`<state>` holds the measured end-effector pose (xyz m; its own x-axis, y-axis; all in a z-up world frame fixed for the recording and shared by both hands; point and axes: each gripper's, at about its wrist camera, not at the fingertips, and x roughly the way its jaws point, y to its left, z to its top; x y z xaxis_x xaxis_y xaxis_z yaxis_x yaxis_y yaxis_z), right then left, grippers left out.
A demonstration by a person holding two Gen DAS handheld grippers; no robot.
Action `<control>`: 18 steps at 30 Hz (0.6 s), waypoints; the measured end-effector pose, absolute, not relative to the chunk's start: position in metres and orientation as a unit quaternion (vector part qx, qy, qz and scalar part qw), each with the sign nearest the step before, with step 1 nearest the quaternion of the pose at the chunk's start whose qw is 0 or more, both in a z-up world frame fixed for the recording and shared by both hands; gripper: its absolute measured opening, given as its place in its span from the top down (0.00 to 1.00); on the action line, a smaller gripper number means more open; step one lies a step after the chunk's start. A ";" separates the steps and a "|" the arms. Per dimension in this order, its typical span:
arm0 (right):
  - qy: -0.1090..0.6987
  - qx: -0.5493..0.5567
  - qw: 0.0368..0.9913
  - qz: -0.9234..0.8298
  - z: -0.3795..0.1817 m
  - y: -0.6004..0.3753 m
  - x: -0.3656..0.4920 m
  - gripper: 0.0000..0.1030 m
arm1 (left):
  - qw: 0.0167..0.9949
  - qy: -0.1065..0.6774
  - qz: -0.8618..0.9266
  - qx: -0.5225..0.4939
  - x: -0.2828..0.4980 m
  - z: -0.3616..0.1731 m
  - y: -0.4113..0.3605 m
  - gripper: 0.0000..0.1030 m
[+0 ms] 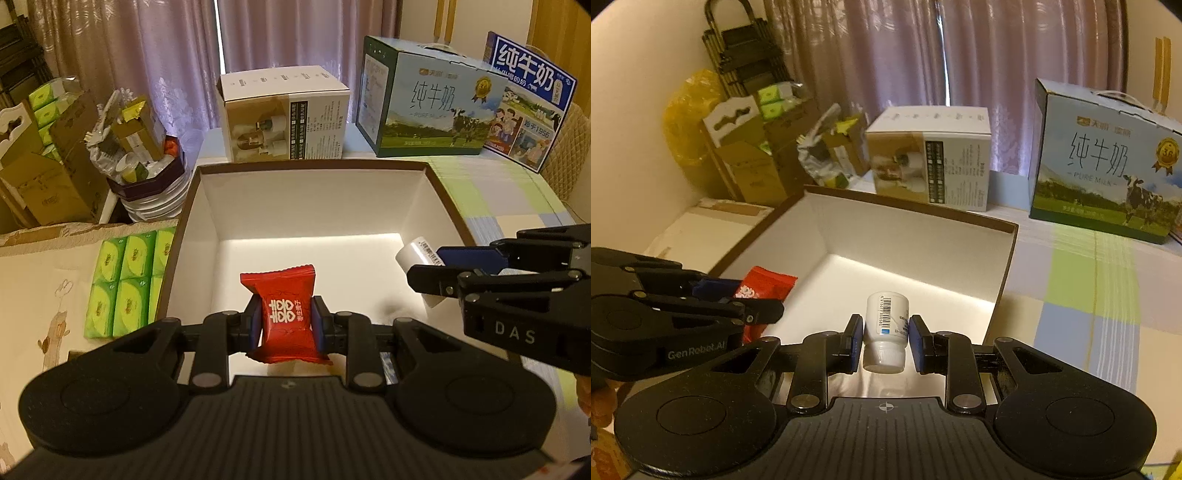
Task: Organize objects
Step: 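Carry the red packet and white bottle into the box and release both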
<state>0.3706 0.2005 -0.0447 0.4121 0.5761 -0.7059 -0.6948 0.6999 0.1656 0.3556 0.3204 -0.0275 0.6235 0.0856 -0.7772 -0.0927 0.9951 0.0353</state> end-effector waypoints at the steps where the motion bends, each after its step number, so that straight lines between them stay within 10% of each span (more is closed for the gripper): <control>1: 0.388 -0.079 0.837 0.378 -0.047 0.202 0.373 0.77 | 0.900 0.433 0.049 -0.003 0.361 -0.029 0.322 0.78; 18: 0.401 -0.092 0.838 0.360 -0.065 0.212 0.404 0.77 | 0.894 0.447 0.038 0.019 0.419 -0.052 0.329 0.77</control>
<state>0.4040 0.2121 -0.0649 0.4203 0.5286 -0.7375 -0.6762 0.7245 0.1339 0.4185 0.3292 -0.0523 0.5976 0.0846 -0.7973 -0.0509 0.9964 0.0676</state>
